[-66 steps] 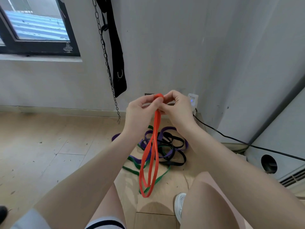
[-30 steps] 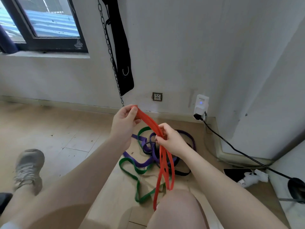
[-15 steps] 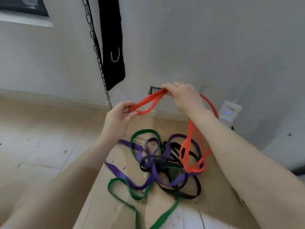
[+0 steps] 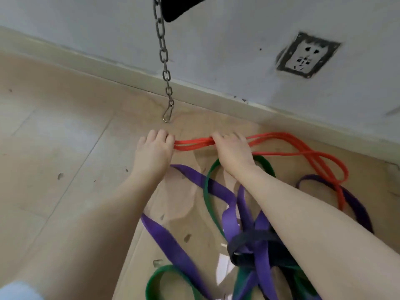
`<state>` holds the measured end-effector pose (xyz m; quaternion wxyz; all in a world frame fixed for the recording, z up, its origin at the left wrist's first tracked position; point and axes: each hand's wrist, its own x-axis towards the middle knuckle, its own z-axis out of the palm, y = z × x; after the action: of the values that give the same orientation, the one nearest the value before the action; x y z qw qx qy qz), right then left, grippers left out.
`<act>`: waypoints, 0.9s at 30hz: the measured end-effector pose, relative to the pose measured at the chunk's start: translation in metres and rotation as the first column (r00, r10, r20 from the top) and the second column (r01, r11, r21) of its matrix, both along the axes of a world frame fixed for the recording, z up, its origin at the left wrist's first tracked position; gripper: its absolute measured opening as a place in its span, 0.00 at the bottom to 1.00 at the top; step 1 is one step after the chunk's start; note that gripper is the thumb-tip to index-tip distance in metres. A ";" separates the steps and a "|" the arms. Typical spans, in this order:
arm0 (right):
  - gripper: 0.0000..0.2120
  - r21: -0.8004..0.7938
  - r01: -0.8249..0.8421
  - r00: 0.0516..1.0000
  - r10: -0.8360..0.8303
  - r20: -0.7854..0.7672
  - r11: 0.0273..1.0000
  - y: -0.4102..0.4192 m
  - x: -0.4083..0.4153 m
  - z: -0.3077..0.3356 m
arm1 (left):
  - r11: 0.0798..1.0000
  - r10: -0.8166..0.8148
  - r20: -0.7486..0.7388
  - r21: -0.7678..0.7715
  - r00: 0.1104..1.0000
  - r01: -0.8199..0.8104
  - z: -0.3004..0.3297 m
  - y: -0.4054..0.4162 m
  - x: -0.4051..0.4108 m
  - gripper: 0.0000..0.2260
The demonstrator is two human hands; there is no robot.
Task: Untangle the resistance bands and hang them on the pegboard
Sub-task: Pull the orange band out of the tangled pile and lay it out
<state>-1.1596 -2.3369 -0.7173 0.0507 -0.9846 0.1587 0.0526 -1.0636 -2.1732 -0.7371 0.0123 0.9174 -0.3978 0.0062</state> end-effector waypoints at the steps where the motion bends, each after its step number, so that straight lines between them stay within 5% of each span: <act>1: 0.13 0.018 0.016 0.999 -0.017 0.030 1.000 0.002 0.010 -0.004 | 1.000 -0.010 0.088 0.030 0.996 0.008 -0.003 -0.001 0.008 0.13; 5: 0.12 0.057 0.071 0.995 -0.075 0.072 0.996 -0.002 0.041 -0.027 | 0.993 -0.029 0.266 0.120 0.964 -0.003 -0.010 -0.016 0.038 0.13; 10: 0.25 0.162 0.125 0.991 -0.114 -0.071 0.979 -0.032 0.026 -0.051 | 0.944 0.144 0.041 0.293 0.989 -0.150 -0.038 -0.050 0.041 0.25; 12: 0.30 0.240 0.137 0.990 -0.136 -0.021 0.961 -0.050 0.005 -0.047 | 0.926 0.238 0.003 0.302 0.971 -0.228 -0.040 -0.055 0.033 0.25; 15: 0.23 0.320 0.203 0.955 -0.259 0.144 0.926 -0.080 -0.045 -0.037 | 0.941 0.321 -0.084 0.139 0.943 -0.307 -0.036 -0.060 0.013 0.26; 18: 0.13 0.227 0.325 0.911 -0.369 0.187 0.918 -0.115 -0.103 -0.034 | 0.981 0.191 -0.240 0.026 0.952 -0.190 -0.028 -0.074 -0.028 0.26; 21: 0.16 0.029 0.485 0.872 -0.486 0.063 0.874 -0.147 -0.147 -0.032 | 0.987 -0.149 -0.373 -0.112 0.916 0.115 -0.023 -0.095 -0.071 0.21; 24: 0.27 0.024 0.693 0.721 -0.693 -0.025 0.720 -0.160 -0.162 -0.032 | 0.961 -0.276 -0.261 -0.083 0.925 0.264 -0.013 -0.121 -0.088 0.22; 27: 0.23 -0.032 0.698 0.710 -0.697 -0.101 0.715 -0.172 -0.157 -0.036 | 0.931 -0.351 -0.248 0.010 0.903 0.365 -0.010 -0.142 -0.093 0.25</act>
<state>-1.3170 -2.5084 -0.7538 0.0624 -0.8475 0.5206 0.0821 -1.1564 -2.3153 -0.7474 0.0357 0.8225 -0.5550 -0.1193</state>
